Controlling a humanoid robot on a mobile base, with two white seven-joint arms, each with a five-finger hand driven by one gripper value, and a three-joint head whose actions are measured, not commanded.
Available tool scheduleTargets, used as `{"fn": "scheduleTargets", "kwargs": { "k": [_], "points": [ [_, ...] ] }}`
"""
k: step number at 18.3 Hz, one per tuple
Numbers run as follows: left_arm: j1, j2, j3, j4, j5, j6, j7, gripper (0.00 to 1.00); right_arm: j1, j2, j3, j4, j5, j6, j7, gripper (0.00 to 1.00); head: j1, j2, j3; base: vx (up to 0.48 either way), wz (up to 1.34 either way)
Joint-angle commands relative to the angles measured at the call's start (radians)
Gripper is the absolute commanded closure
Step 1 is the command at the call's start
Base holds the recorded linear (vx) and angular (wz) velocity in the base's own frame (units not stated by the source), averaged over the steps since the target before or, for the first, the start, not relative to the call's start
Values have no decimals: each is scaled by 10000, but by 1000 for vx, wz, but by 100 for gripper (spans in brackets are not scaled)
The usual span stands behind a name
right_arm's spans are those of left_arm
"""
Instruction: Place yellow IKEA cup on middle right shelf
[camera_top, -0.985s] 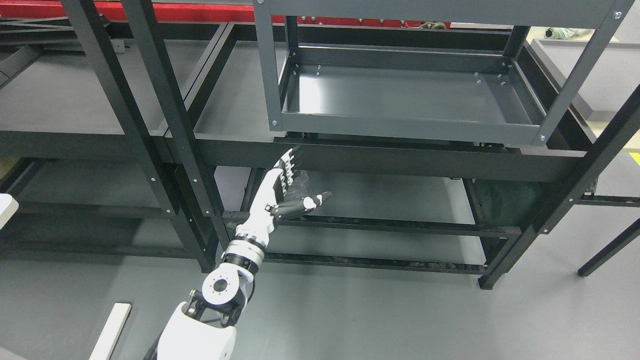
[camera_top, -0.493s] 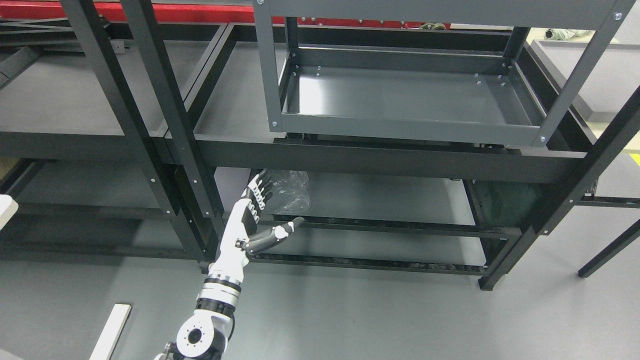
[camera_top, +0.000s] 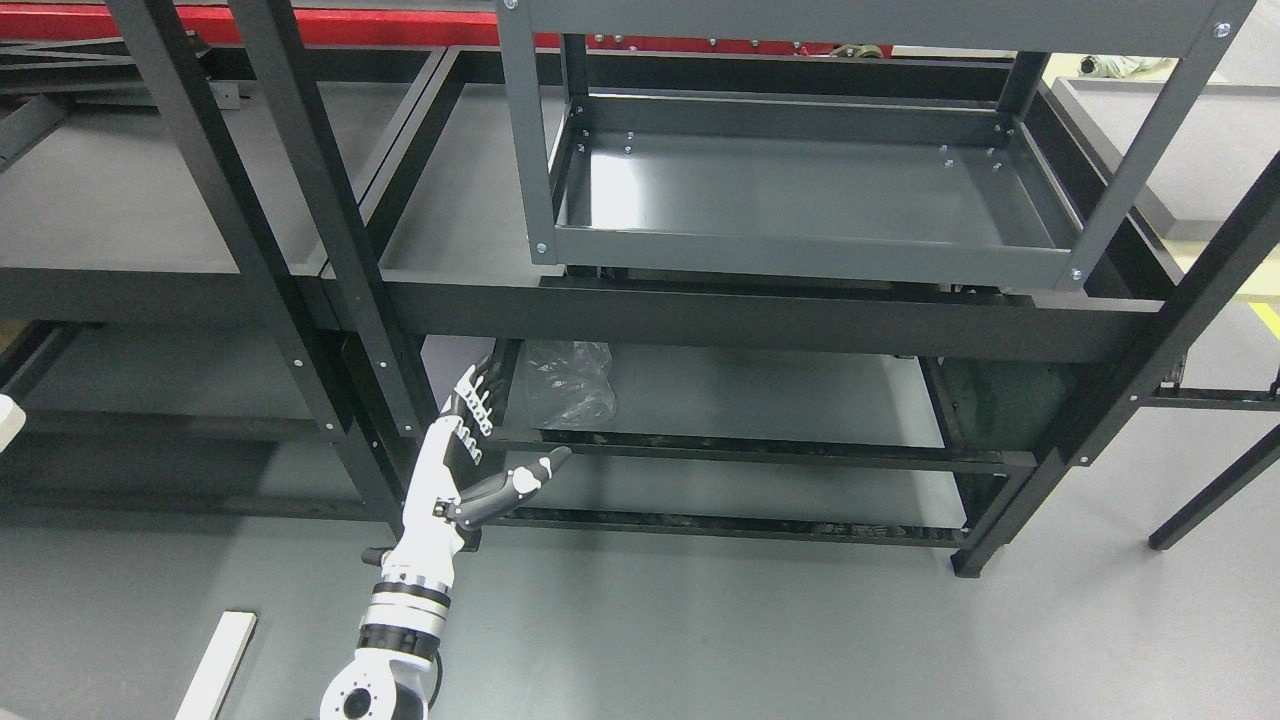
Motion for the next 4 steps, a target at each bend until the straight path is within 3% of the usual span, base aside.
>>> {"fn": "scheduleTargets", "kwargs": {
  "k": [1, 4],
  "points": [
    [267, 175, 451, -602, -4, -5, -8, 1, 138, -175, 169, 1, -245, 3, -3, 1, 0, 0, 0, 0, -18],
    [283, 175, 498, -602, -4, -5, -8, 1, 138, -175, 169, 1, -245, 3, -3, 1, 0, 0, 0, 5, -10]
  ]
}}
